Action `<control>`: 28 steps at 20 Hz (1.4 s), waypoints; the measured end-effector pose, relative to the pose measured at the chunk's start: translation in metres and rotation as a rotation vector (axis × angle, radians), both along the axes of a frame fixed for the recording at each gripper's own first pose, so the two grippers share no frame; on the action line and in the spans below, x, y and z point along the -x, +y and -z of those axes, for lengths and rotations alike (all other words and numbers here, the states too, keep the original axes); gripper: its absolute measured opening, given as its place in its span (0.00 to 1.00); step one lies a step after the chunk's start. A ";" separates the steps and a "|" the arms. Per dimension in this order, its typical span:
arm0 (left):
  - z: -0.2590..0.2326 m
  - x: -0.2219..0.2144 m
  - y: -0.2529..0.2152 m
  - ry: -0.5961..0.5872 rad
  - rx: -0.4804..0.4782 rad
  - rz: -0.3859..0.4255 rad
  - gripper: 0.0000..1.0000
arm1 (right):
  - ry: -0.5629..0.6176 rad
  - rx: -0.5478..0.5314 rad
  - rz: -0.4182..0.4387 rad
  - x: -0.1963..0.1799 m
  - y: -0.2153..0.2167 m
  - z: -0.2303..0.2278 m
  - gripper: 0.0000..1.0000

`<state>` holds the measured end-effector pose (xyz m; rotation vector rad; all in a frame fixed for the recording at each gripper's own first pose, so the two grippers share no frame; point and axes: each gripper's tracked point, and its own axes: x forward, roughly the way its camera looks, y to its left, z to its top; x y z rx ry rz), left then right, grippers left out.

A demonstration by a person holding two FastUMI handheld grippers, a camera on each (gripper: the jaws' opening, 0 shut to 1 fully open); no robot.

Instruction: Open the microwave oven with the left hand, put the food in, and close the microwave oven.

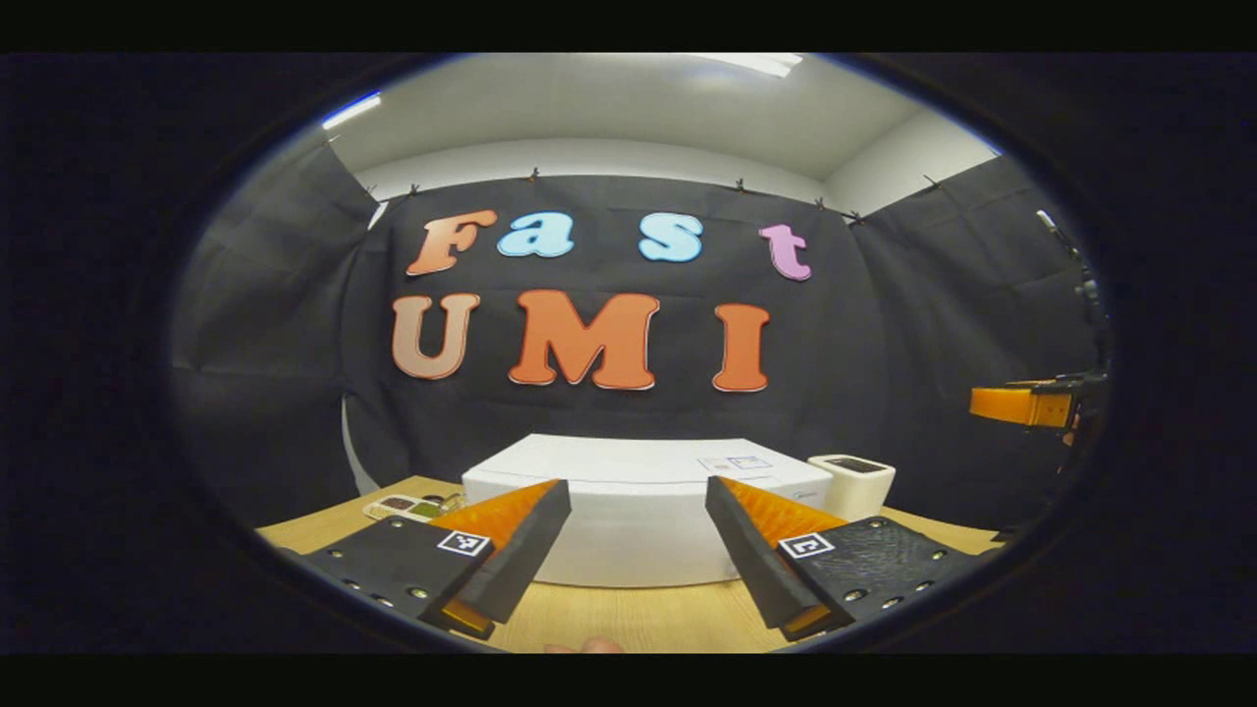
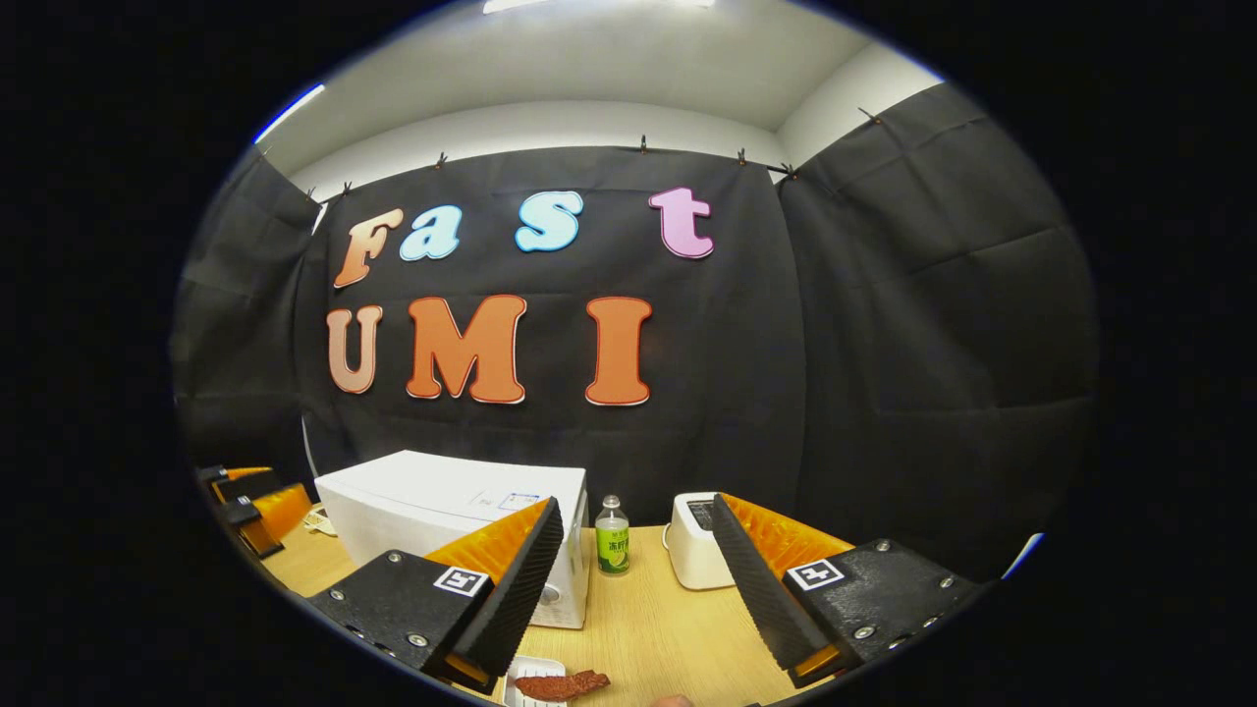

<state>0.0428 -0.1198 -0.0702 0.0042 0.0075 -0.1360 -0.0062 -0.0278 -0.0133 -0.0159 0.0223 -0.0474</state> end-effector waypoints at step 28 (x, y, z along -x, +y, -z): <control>0.182 -0.099 -0.147 0.121 -0.044 0.103 0.40 | 0.079 0.066 0.102 -0.014 -0.050 0.064 0.95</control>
